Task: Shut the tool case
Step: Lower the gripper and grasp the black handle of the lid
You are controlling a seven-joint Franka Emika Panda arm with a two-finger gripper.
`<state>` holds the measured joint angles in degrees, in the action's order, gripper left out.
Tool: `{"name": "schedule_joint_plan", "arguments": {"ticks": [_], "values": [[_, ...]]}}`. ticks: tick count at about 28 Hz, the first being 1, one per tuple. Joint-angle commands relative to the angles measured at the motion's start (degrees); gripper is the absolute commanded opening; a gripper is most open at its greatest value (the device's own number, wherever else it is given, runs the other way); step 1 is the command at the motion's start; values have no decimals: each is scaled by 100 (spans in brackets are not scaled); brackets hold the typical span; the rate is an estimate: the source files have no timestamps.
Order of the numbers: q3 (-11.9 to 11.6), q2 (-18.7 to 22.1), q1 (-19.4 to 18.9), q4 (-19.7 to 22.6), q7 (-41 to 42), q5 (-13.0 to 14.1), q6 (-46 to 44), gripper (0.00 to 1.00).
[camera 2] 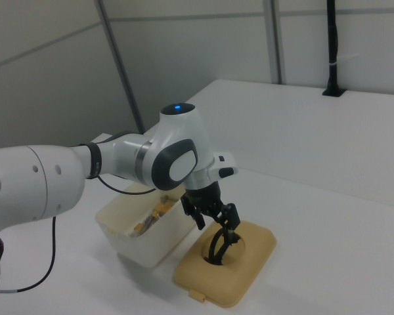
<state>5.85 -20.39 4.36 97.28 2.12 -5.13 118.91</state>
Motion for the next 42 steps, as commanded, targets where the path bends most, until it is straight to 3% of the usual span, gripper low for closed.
{"name": "schedule_joint_plan", "arguments": {"ticks": [1, 16, 24, 35, 42], "values": [[-22, -18, -32, 81, 52, 12, 185, 78], [-14, -18, -41, 81, 17, 21, 185, 45], [-5, -36, -41, 116, 78, 12, 378, 0], [-5, -80, -41, 90, 324, -94, 387, 0], [-31, 148, 29, 54, 684, -85, 282, 0]]}}
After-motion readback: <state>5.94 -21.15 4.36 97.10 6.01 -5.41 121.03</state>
